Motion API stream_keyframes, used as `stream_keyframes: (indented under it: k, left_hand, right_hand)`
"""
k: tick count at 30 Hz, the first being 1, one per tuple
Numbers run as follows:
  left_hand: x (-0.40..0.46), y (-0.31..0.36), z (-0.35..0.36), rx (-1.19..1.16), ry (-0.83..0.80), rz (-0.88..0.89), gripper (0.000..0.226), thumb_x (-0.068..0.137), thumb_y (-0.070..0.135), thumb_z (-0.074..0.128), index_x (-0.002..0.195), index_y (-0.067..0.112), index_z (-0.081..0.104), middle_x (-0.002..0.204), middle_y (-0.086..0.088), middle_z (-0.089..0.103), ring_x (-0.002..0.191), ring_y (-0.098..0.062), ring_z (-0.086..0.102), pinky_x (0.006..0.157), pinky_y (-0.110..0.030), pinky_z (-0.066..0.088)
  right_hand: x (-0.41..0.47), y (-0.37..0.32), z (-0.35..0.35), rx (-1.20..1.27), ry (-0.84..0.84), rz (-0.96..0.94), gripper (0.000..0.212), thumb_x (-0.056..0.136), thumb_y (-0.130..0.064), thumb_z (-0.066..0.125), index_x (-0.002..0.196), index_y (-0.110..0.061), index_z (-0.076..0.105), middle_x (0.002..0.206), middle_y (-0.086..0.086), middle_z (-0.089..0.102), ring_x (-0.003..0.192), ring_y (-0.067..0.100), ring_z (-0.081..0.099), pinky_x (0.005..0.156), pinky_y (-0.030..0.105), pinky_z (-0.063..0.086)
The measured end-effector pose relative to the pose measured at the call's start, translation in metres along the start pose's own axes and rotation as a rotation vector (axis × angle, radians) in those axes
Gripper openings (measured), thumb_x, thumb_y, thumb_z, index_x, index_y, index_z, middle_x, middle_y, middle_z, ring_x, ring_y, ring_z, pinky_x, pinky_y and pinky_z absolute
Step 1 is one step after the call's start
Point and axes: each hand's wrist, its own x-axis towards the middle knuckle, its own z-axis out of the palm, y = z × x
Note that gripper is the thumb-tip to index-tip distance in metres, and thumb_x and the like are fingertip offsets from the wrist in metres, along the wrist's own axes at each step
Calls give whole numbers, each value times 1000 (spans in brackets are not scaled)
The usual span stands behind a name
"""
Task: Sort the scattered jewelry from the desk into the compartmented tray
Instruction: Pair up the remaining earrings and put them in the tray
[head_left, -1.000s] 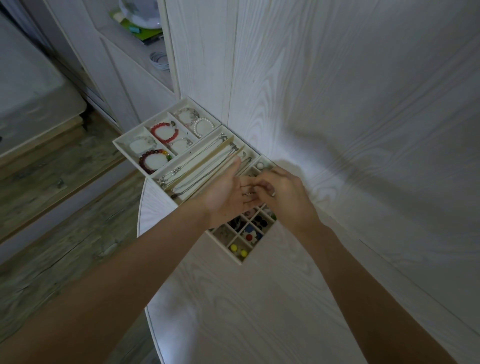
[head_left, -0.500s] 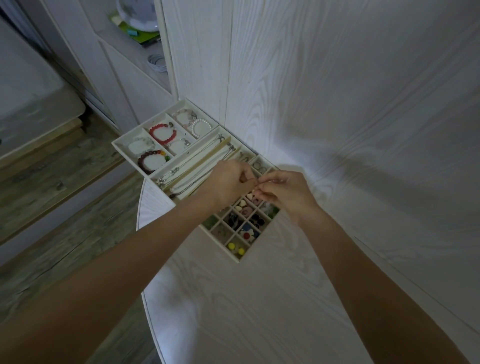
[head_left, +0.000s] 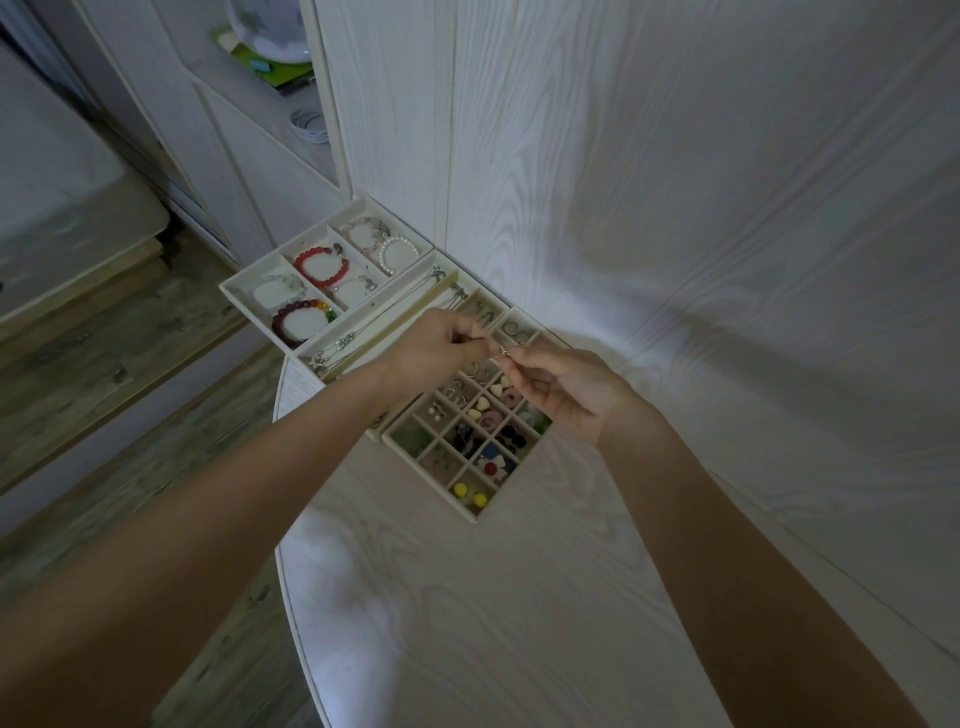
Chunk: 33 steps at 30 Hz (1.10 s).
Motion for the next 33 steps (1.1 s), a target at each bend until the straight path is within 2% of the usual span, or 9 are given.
stream_keyframes:
  k: [3,5,8,11,14,21,25,29,33]
  left_hand:
    - [-1,1,0,-38,-12,-46,14,90,12,60,94,2,69,91,-18,69,80,-9,62,76,-13,47]
    - [-1,2,2,-60,-15,-70,15,90,9,59,95,-2,68,67,1,68,58,8,56,61,-3,41]
    - [1,1,6,-55,-12,-119,14,91,10,58,94,0,68,43,16,53,40,8,47,47,1,35]
    - [8,-8,8,49,-9,-128,17,92,23,58,91,8,66,49,2,37,41,-7,34,51,-12,36]
    - [14,-23,10,206,40,-182,22,95,26,53,85,10,65,62,-5,51,60,-16,45,63,-24,38]
    - [18,-33,12,475,118,-140,26,96,21,52,116,8,62,76,-1,57,50,-2,43,42,-11,34]
    - [23,-33,13,482,137,-140,38,95,19,53,132,11,50,85,-7,57,61,-10,50,58,-19,43]
    - [23,-34,13,475,140,-139,38,95,17,53,131,11,51,102,-16,63,54,-4,45,47,-13,38]
    - [21,-32,12,483,126,-127,38,95,16,52,133,10,50,107,-17,64,56,-7,47,48,-14,38]
  right_hand:
    - [5,5,-4,-144,49,-99,17,83,0,65,100,3,67,83,10,73,70,11,70,60,16,54]
    - [8,7,-5,-286,84,-187,17,85,-2,64,101,2,66,83,11,71,69,11,70,61,16,54]
    - [12,7,-6,-538,90,-326,7,88,-3,60,90,-3,67,80,8,67,65,10,65,63,16,55]
    - [21,6,-15,-789,135,-436,11,91,-4,57,83,-11,62,76,4,64,65,11,63,65,23,55]
    - [34,6,-33,-1089,256,-522,11,93,-5,54,85,-10,59,79,2,61,67,15,63,66,27,57]
    - [67,27,-63,-1469,376,-678,12,94,-14,53,83,-11,58,82,4,59,71,14,56,61,17,42]
    - [75,32,-61,-1561,360,-784,6,89,-14,61,89,-10,65,89,6,60,77,19,57,68,26,49]
    - [77,30,-58,-1691,340,-879,4,85,-10,65,86,-6,67,84,9,62,73,23,58,66,31,50]
    - [81,32,-54,-1767,377,-948,9,71,-4,77,74,-5,68,70,9,62,57,21,57,55,21,40]
